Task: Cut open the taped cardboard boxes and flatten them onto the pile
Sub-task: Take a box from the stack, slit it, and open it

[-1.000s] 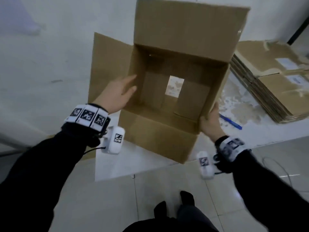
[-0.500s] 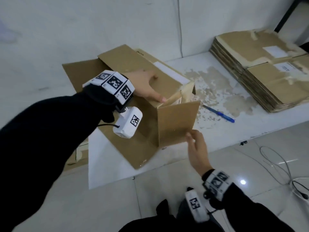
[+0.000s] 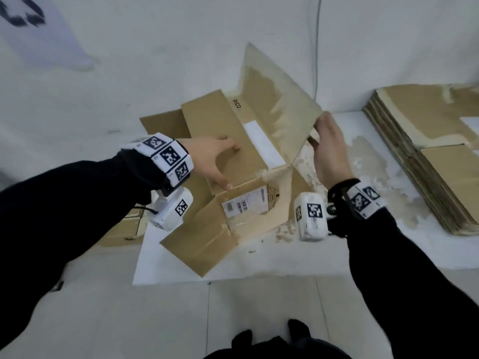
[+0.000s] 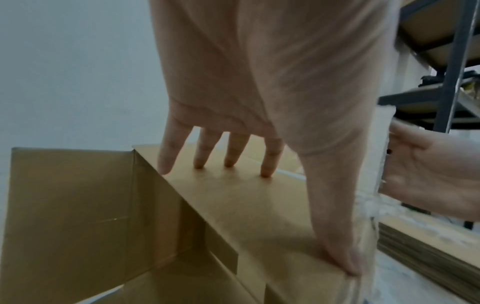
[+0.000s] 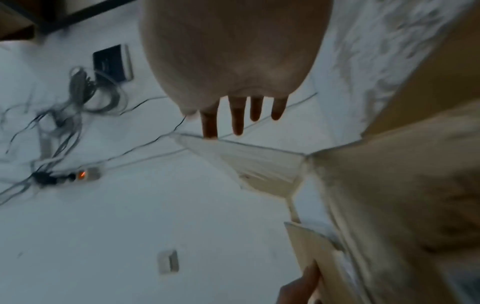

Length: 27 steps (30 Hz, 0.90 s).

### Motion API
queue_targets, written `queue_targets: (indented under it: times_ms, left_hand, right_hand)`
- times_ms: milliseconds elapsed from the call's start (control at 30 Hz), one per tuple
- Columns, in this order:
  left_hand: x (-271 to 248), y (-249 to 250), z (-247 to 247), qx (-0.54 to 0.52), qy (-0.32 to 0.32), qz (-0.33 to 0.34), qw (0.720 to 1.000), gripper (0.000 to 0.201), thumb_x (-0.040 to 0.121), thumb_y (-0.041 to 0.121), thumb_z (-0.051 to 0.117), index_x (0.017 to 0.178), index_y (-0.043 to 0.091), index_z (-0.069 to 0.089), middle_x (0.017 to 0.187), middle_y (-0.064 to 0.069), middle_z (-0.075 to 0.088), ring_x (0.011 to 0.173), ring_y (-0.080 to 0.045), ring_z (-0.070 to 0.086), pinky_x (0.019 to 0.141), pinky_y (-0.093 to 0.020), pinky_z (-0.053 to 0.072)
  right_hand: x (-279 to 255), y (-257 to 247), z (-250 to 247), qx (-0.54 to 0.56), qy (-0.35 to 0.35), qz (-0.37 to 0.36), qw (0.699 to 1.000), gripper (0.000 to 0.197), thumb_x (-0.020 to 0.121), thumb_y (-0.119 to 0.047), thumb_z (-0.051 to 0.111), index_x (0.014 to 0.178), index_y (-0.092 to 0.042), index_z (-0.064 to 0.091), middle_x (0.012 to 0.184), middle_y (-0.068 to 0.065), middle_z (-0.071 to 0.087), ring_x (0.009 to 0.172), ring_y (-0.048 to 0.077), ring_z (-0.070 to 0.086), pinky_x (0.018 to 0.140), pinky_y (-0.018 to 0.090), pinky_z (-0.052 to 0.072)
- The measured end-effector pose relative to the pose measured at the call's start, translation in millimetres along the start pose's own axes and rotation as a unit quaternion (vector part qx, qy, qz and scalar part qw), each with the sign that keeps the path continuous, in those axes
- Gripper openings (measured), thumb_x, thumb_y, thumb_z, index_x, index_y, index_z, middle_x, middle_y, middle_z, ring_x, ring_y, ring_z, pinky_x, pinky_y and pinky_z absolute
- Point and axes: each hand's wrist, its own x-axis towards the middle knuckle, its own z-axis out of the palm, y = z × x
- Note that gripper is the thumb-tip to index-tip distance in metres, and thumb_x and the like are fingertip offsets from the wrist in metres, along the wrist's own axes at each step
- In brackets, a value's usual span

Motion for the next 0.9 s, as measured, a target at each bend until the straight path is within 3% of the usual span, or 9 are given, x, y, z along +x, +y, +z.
queue_targets:
  times_ms: [67, 133, 233, 300, 400, 533, 700, 767, 900]
  left_hand:
    - [-8.4, 11.9, -6.2, 0.027, 0.007, -0.027, 0.999, 0.097, 0.070, 0.052, 0.077, 0.147, 0.026, 0.024, 0.145, -0.003, 0.039, 0.119, -0.022, 0.048, 0.098, -0.035, 0.043]
    - [-22.7, 20.7, -26.8, 0.076, 0.016, -0.063, 0.995, 0.071, 0.081, 0.042, 0.071, 0.141, 0.021, 0.039, 0.129, -0.006, 0.055, 0.104, -0.022, 0.053, 0.087, -0.034, 0.045]
    - [-46.2, 35.0, -66.2, 0.079, 0.222, -0.072, 0.969, 0.017, 0.093, 0.024, 0.048, 0.096, 0.012, 0.060, 0.096, -0.011, 0.063, 0.088, -0.030, 0.057, 0.079, -0.043, 0.049]
    - [-40.1, 53.0, -69.0, 0.025, 0.361, -0.056, 0.931, 0.017, 0.092, 0.019, 0.040, 0.087, 0.011, 0.055, 0.089, -0.010, 0.059, 0.083, -0.031, 0.054, 0.075, -0.043, 0.047]
    - [-7.9, 102.0, -41.5, -0.042, 0.319, -0.052, 0.945, 0.030, 0.096, 0.025, 0.035, 0.109, 0.011, 0.059, 0.108, -0.009, 0.061, 0.100, -0.028, 0.057, 0.084, -0.039, 0.045]
    - [11.4, 123.5, 5.4, 0.073, 0.321, -0.103, 0.939, 0.029, 0.097, 0.028, 0.036, 0.104, 0.017, 0.062, 0.108, -0.004, 0.063, 0.104, -0.024, 0.053, 0.092, -0.035, 0.030]
    - [-2.6, 95.9, 36.4, 0.081, 0.389, -0.221, 0.891, 0.052, 0.086, 0.044, 0.057, 0.125, 0.009, 0.051, 0.146, -0.021, 0.036, 0.135, -0.035, 0.034, 0.107, -0.046, 0.029]
    - [-9.0, 89.9, 41.8, 0.001, 0.421, -0.246, 0.873, 0.078, 0.082, 0.052, 0.061, 0.141, 0.009, 0.033, 0.152, -0.022, 0.027, 0.139, -0.036, 0.030, 0.109, -0.046, 0.029]
    - [-9.8, 89.0, 45.6, -0.124, 0.439, -0.184, 0.871, 0.066, 0.086, 0.042, 0.064, 0.141, 0.016, 0.037, 0.132, -0.007, 0.054, 0.115, -0.026, 0.053, 0.092, -0.036, 0.042]
  right_hand:
    - [20.0, -4.7, 5.2, -0.133, -0.122, -0.012, 0.984, 0.011, 0.092, -0.028, 0.055, 0.103, -0.027, 0.057, 0.121, -0.004, 0.058, 0.116, 0.012, 0.050, 0.104, 0.039, 0.037]
    - [34.4, -3.7, 7.0, -0.256, -0.254, 0.060, 0.931, 0.052, 0.087, -0.040, 0.062, 0.133, -0.026, 0.041, 0.145, 0.000, 0.037, 0.134, 0.017, 0.033, 0.110, 0.038, 0.028]
    - [50.8, 0.2, 9.5, -0.274, -0.343, 0.186, 0.879, 0.089, 0.082, -0.049, 0.061, 0.149, -0.020, 0.009, 0.156, 0.008, 0.017, 0.140, 0.021, 0.025, 0.114, 0.038, 0.022]
    - [61.5, 7.5, 13.1, -0.257, -0.381, 0.200, 0.865, 0.094, 0.081, -0.050, 0.060, 0.149, -0.018, 0.004, 0.152, 0.007, 0.028, 0.134, 0.019, 0.035, 0.115, 0.037, 0.022]
    - [67.2, 17.9, 13.5, -0.245, -0.427, 0.184, 0.851, 0.102, 0.068, -0.067, 0.065, 0.146, -0.018, 0.022, 0.140, 0.001, 0.044, 0.126, 0.014, 0.045, 0.113, 0.036, 0.030]
    - [71.6, 21.4, -35.9, -0.309, -0.383, 0.061, 0.868, 0.046, 0.090, -0.050, 0.052, 0.127, -0.022, 0.050, 0.123, 0.000, 0.057, 0.114, 0.008, 0.052, 0.104, 0.031, 0.037]
    - [14.7, 5.2, -114.2, -0.299, -0.433, 0.014, 0.850, 0.035, 0.075, -0.053, 0.069, 0.084, -0.019, 0.065, 0.083, -0.006, 0.066, 0.077, 0.009, 0.063, 0.074, 0.022, 0.051]
    - [-20.1, 3.0, -116.7, -0.280, -0.475, 0.038, 0.833, 0.015, 0.080, -0.033, 0.072, 0.086, -0.021, 0.063, 0.088, -0.006, 0.066, 0.083, 0.015, 0.064, 0.075, 0.032, 0.056]
    - [-50.4, -13.9, -96.8, -0.233, -0.571, 0.094, 0.781, 0.032, 0.083, -0.038, 0.064, 0.104, -0.014, 0.057, 0.092, -0.012, 0.063, 0.088, 0.009, 0.063, 0.079, 0.024, 0.053]
